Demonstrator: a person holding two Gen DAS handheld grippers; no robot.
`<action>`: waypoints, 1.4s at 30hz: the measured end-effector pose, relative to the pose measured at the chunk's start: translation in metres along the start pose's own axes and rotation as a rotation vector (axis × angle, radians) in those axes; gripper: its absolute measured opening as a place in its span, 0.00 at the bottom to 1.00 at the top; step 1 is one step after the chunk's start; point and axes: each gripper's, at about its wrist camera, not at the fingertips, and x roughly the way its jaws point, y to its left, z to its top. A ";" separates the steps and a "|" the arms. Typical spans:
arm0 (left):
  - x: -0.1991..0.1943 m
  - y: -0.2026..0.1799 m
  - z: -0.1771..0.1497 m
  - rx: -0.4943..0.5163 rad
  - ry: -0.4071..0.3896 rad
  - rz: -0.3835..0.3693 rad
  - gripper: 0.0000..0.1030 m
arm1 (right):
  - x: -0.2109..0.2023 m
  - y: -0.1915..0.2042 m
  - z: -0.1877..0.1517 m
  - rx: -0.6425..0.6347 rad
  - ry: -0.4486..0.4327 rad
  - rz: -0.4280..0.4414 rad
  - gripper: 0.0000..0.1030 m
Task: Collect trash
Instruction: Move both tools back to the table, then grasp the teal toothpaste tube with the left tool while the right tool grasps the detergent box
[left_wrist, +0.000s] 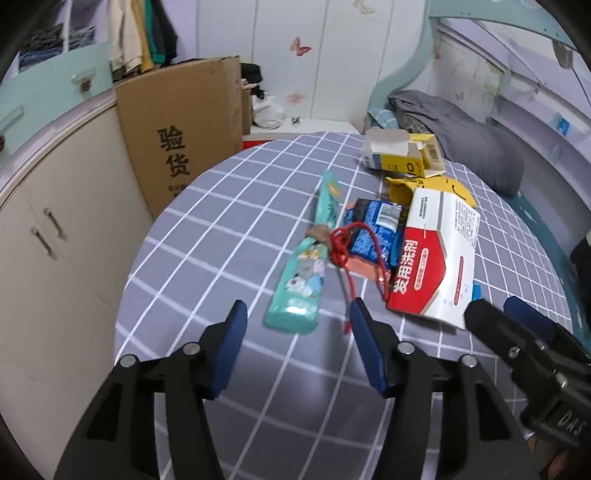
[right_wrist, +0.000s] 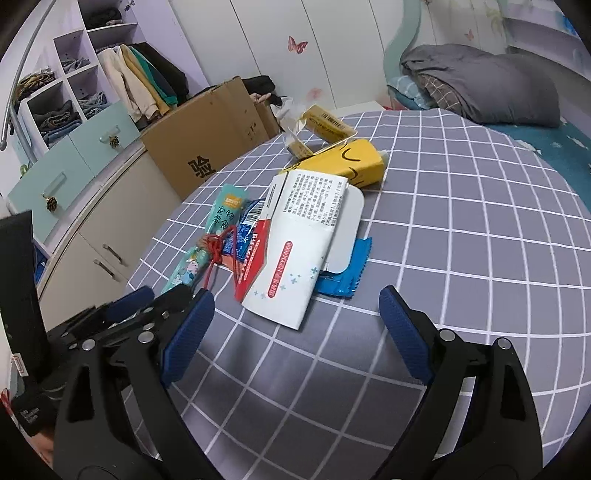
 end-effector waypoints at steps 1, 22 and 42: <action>0.000 -0.002 0.001 0.011 -0.008 0.001 0.52 | 0.001 0.001 0.001 0.005 0.000 -0.012 0.86; -0.011 0.043 -0.004 -0.053 -0.084 -0.023 0.26 | 0.040 0.036 0.007 -0.078 0.066 -0.141 0.86; -0.016 0.080 -0.017 -0.148 -0.108 -0.087 0.26 | 0.056 0.048 0.015 -0.110 0.078 -0.246 0.76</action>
